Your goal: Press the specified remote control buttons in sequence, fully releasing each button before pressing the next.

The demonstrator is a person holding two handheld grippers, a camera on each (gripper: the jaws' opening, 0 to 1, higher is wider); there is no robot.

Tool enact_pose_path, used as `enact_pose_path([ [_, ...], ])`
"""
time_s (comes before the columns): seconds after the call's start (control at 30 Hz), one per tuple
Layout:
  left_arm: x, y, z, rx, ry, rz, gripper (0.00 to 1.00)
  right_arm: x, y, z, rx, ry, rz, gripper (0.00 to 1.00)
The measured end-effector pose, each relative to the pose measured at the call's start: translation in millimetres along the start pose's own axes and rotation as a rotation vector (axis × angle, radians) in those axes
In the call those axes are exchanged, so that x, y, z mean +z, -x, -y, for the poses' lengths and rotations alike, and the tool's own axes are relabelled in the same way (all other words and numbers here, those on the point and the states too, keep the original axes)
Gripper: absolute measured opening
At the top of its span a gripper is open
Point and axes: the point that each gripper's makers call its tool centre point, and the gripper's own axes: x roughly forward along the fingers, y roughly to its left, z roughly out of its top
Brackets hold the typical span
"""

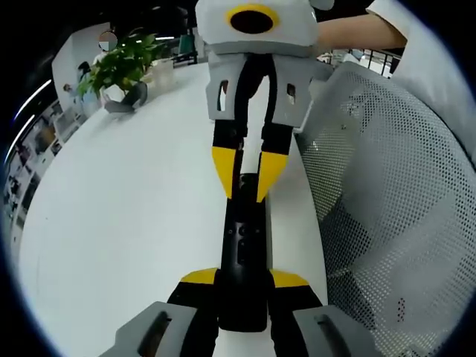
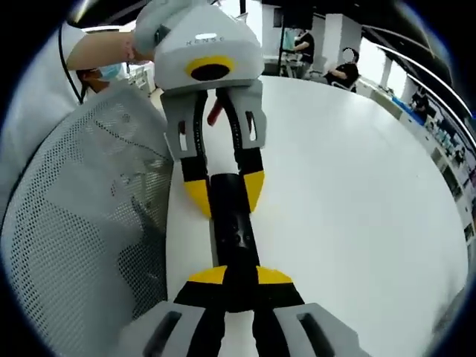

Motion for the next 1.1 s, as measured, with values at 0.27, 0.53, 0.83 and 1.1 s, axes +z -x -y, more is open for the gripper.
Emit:
enact_pose_path([
  [0.27, 0.1, 0.3, 0.5, 0.001, 0.003, 0.013, 0.24, 1.4, -1.7, -3.1, 0.011, 0.071, -0.063, 0.08],
  [0.53, 0.2, 0.0, 0.5, -0.001, -0.006, 0.006, 0.24, 1.5, -4.0, -6.1, 0.044, 0.16, -0.246, 0.08],
  [0.83, -0.2, 0.6, 0.5, 0.003, 0.004, 0.025, 0.24, 3.1, 2.6, -4.0, -0.011, -0.002, 0.11, 0.09],
  [1.1, -0.1, 0.4, 0.3, 0.003, 0.001, 0.024, 0.24, 5.1, -2.3, -3.8, 0.015, 0.133, 0.067, 0.08],
])
